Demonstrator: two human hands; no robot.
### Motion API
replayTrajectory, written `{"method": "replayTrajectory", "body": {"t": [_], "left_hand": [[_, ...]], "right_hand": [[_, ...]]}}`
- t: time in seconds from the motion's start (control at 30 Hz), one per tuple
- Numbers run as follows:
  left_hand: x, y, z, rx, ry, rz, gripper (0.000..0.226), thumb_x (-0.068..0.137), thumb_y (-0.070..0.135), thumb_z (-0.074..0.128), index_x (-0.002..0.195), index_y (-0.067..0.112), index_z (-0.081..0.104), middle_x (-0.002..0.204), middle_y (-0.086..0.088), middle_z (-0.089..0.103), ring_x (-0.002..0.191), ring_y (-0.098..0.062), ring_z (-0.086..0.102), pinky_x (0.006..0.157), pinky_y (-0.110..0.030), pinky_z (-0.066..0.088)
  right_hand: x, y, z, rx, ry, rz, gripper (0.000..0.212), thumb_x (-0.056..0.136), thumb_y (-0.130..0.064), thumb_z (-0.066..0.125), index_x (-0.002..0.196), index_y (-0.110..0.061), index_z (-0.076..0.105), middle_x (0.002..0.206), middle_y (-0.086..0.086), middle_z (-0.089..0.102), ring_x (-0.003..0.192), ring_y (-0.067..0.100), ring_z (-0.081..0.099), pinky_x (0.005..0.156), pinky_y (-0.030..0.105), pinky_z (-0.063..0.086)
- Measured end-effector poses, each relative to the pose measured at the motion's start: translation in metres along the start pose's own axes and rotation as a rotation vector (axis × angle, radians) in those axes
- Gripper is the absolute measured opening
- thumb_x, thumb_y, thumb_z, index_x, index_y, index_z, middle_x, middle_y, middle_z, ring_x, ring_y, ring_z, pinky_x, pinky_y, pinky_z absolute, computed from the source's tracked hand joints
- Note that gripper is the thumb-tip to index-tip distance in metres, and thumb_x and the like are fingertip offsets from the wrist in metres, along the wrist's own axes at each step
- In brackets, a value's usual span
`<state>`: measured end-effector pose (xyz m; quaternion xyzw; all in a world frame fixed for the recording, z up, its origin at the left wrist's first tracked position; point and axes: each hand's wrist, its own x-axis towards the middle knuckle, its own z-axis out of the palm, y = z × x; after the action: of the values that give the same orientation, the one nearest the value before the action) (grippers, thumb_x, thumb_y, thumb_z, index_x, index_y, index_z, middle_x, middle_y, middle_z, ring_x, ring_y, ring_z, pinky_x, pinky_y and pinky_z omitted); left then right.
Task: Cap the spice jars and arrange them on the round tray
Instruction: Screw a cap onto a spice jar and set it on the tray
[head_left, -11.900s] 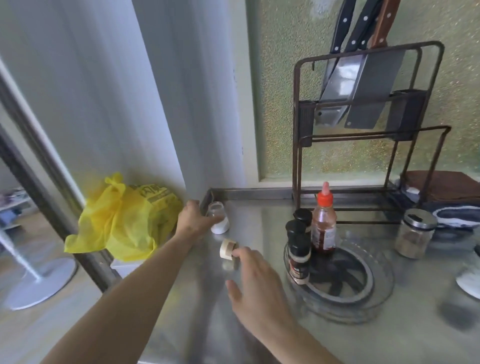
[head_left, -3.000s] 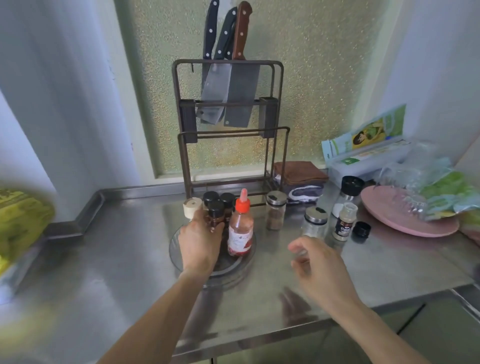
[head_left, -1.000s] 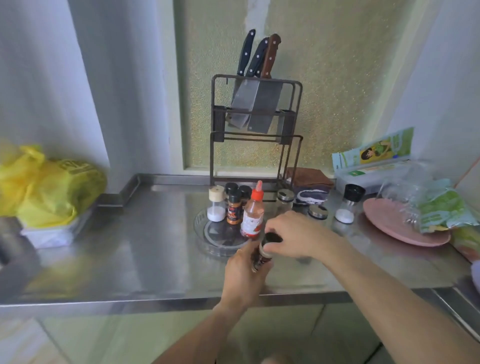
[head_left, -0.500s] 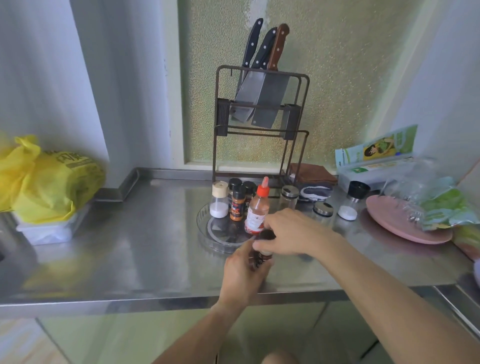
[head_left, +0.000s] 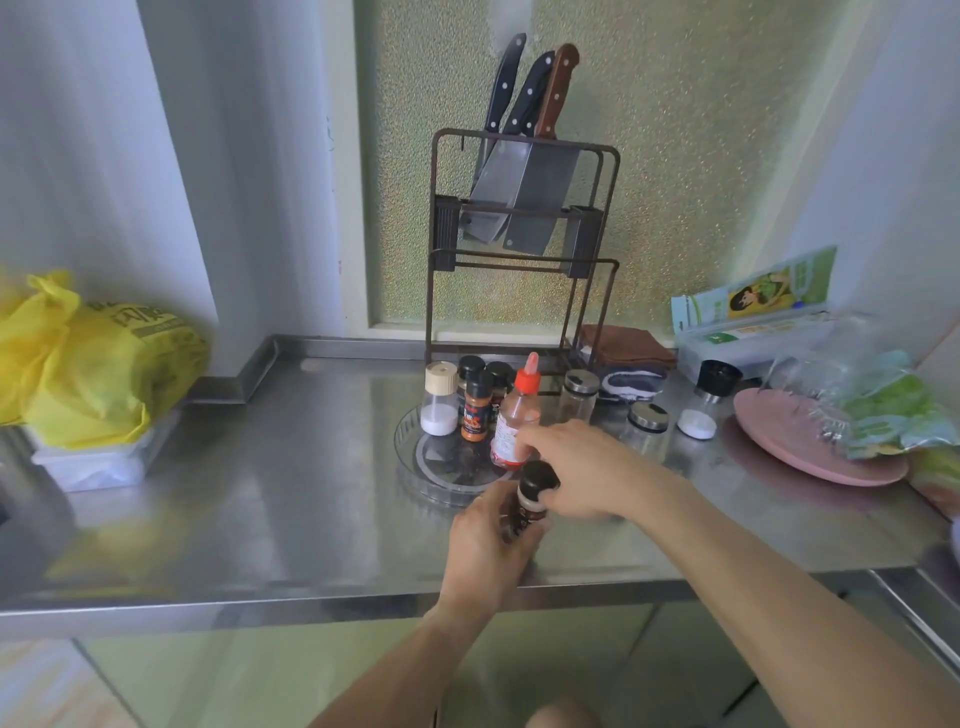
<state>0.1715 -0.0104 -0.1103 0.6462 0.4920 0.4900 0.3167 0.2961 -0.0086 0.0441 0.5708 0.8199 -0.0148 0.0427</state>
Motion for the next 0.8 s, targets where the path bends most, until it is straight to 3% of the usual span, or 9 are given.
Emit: {"method": "replayTrajectory", "body": {"t": [0.07,0.13,0.2,0.3,0.4,0.57,0.67,0.8], "left_hand": [[0.000,0.000,0.000,0.000,-0.006,-0.007,0.037,0.076,0.043,0.076,0.110,0.035,0.064,0.091,0.009,0.077,0.086,-0.011,0.073,0.080,-0.041,0.061],[-0.001,0.001,0.000,0.006,-0.003,-0.016,0.037,0.076,0.041,0.077,0.110,0.035,0.064,0.091,0.009,0.077,0.086,-0.012,0.073,0.080,-0.041,0.061],[-0.001,0.002,0.000,0.005,0.008,-0.020,0.037,0.076,0.037,0.079,0.110,0.036,0.064,0.091,0.009,0.077,0.085,-0.011,0.073,0.080,-0.040,0.061],[-0.002,0.004,0.000,-0.003,0.006,-0.020,0.035,0.076,0.035,0.078,0.108,0.035,0.063,0.090,0.009,0.078,0.084,-0.011,0.074,0.079,-0.041,0.061],[-0.003,0.011,-0.001,0.004,0.030,-0.024,0.027,0.076,0.035,0.079,0.099,0.032,0.065,0.085,0.009,0.077,0.080,-0.010,0.073,0.077,-0.041,0.061],[0.012,0.031,-0.033,-0.023,0.119,-0.024,0.030,0.076,0.027,0.088,0.102,0.030,0.072,0.089,0.015,0.079,0.084,0.001,0.074,0.079,-0.027,0.061],[0.052,0.031,-0.053,0.057,0.229,-0.033,0.032,0.073,0.028,0.088,0.102,0.025,0.075,0.091,0.014,0.070,0.088,-0.012,0.072,0.081,-0.034,0.061],[0.101,0.013,-0.059,0.242,0.267,-0.120,0.031,0.075,0.026,0.086,0.103,0.020,0.076,0.095,-0.001,0.067,0.092,-0.026,0.068,0.081,-0.035,0.054]], "right_hand": [[-0.001,0.000,0.000,0.001,0.042,0.039,0.053,0.088,-0.048,0.067,0.130,-0.018,0.051,0.122,0.007,0.066,0.106,0.031,0.063,0.087,0.042,0.054],[-0.001,0.000,0.001,0.074,0.029,0.023,0.060,0.087,-0.040,0.071,0.138,-0.021,0.046,0.130,0.005,0.062,0.116,0.030,0.061,0.092,0.042,0.052],[-0.001,-0.001,0.003,0.056,0.046,0.020,0.051,0.086,-0.030,0.073,0.133,-0.021,0.053,0.127,0.006,0.065,0.118,0.029,0.060,0.089,0.039,0.050],[-0.001,-0.003,0.007,0.030,0.120,0.086,0.040,0.086,-0.036,0.072,0.118,-0.013,0.064,0.116,0.008,0.071,0.108,0.030,0.062,0.085,0.040,0.053],[-0.003,-0.008,0.010,-0.029,0.155,0.074,0.040,0.089,-0.038,0.070,0.117,-0.011,0.063,0.114,0.010,0.071,0.106,0.030,0.064,0.085,0.042,0.054],[-0.020,0.005,0.008,0.336,0.286,0.040,0.062,0.085,-0.047,0.075,0.138,-0.030,0.048,0.120,-0.014,0.058,0.095,0.007,0.067,0.091,0.033,0.055],[-0.022,0.017,0.018,0.452,0.327,0.127,0.042,0.092,-0.035,0.072,0.129,-0.028,0.054,0.113,-0.011,0.064,0.084,0.002,0.068,0.085,0.028,0.055],[-0.012,0.023,0.043,0.516,0.274,0.182,0.034,0.092,-0.031,0.070,0.124,-0.027,0.058,0.106,-0.011,0.065,0.089,0.009,0.066,0.087,0.034,0.055]]}}
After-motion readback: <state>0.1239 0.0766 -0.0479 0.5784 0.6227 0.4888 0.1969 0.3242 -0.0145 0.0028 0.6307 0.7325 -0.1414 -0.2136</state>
